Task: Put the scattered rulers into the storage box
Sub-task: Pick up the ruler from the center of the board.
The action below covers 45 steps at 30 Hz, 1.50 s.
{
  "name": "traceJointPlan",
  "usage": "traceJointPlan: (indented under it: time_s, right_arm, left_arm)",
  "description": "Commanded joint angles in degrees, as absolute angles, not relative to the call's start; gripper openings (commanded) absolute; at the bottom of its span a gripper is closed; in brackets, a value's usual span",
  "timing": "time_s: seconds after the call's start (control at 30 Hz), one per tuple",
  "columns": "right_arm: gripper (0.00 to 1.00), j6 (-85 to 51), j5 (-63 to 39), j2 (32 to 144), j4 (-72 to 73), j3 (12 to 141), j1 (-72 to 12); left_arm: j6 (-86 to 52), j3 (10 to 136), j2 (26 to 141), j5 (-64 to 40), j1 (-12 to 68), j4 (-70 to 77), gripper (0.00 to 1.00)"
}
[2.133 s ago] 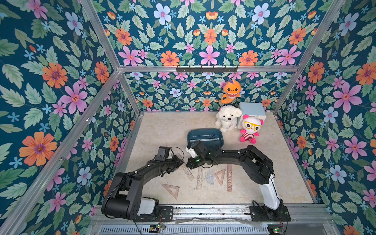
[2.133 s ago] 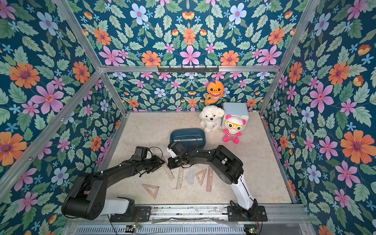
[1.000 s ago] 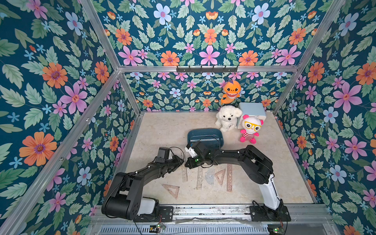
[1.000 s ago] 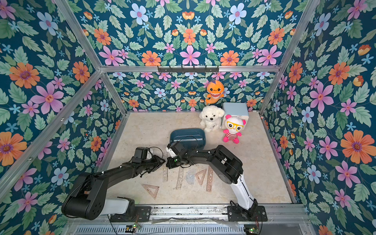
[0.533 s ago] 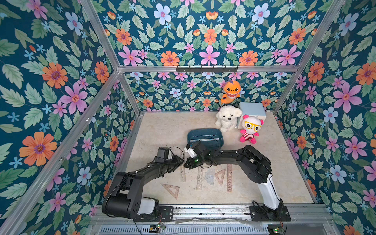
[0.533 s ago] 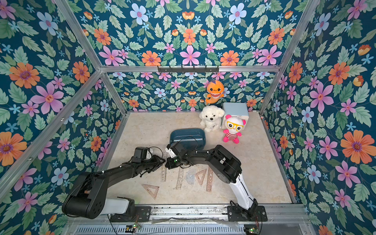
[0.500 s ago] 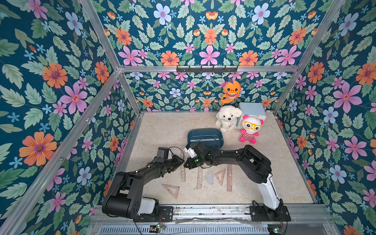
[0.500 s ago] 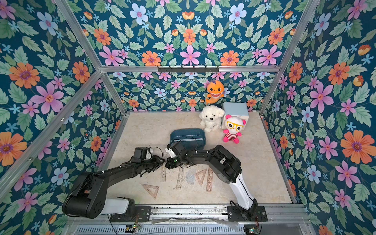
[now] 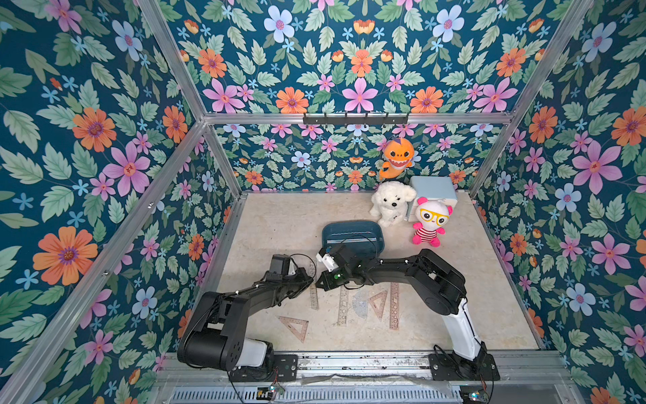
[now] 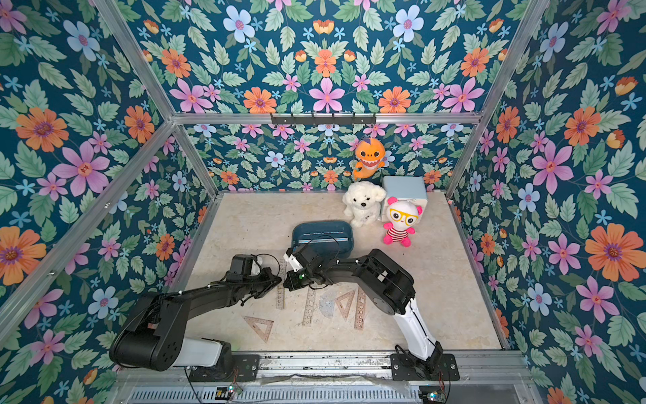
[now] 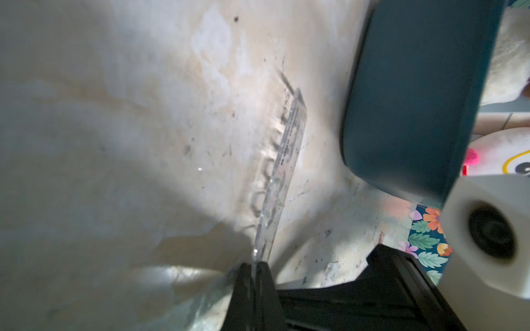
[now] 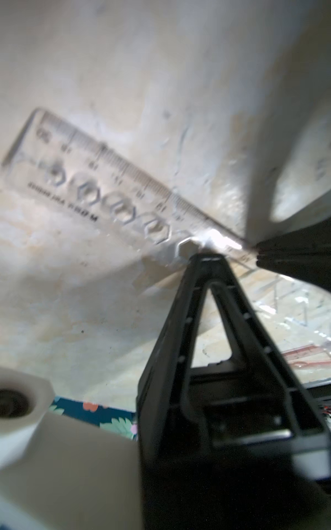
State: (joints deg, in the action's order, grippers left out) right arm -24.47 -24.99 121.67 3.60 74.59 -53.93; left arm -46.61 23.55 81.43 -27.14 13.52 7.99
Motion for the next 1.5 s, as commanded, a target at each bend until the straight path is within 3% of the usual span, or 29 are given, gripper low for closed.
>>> traceJointPlan:
  time_s: [0.0, 0.23, 0.43, 0.63, 0.8, 1.0, 1.2, 1.33, 1.47]
  right_arm:
    - [0.05, -23.4, -24.1, 115.8, -0.9, 74.3, -52.8]
    - [0.16, -22.5, -29.4, 105.5, -5.1, 73.6, -46.5]
    - [0.35, -23.2, -38.5, 101.2, -6.2, 72.4, -40.4]
    - [0.61, -34.5, -48.6, 99.8, 7.8, 67.3, -34.9]
    - [0.68, -39.8, -52.4, 102.5, 13.7, 68.4, -34.5]
    - [0.68, -45.5, -55.4, 106.7, 21.7, 69.3, -34.5]
    - [0.58, -49.9, -57.5, 106.5, 28.8, 67.8, -34.4]
    - [0.46, -50.8, -57.7, 105.9, 31.0, 66.4, -34.5]
    - [0.28, -52.5, -58.2, 106.8, 33.5, 65.8, -34.4]
  left_arm:
    - [-42.4, 26.3, 80.9, -20.6, 13.5, -12.7, 0.0]
    - [-34.6, 35.5, 76.2, -29.9, 13.5, -16.5, 0.0]
    - [-29.7, 41.1, 73.5, -42.0, 13.6, -16.4, 0.0]
    - [-31.6, 41.4, 71.6, -50.5, 13.7, -10.0, 0.0]
    - [-32.9, 42.5, 70.8, -56.6, 14.4, -5.8, 0.0]
    - [-37.7, 42.2, 71.8, -59.8, 15.5, 2.1, 0.0]
    - [-38.1, 42.4, 73.5, -59.9, 15.7, 3.4, 0.0]
    - [-39.0, 42.1, 74.1, -60.2, 15.7, 5.1, 0.0]
    - [-39.2, 42.1, 74.0, -60.4, 15.7, 5.4, 0.0]
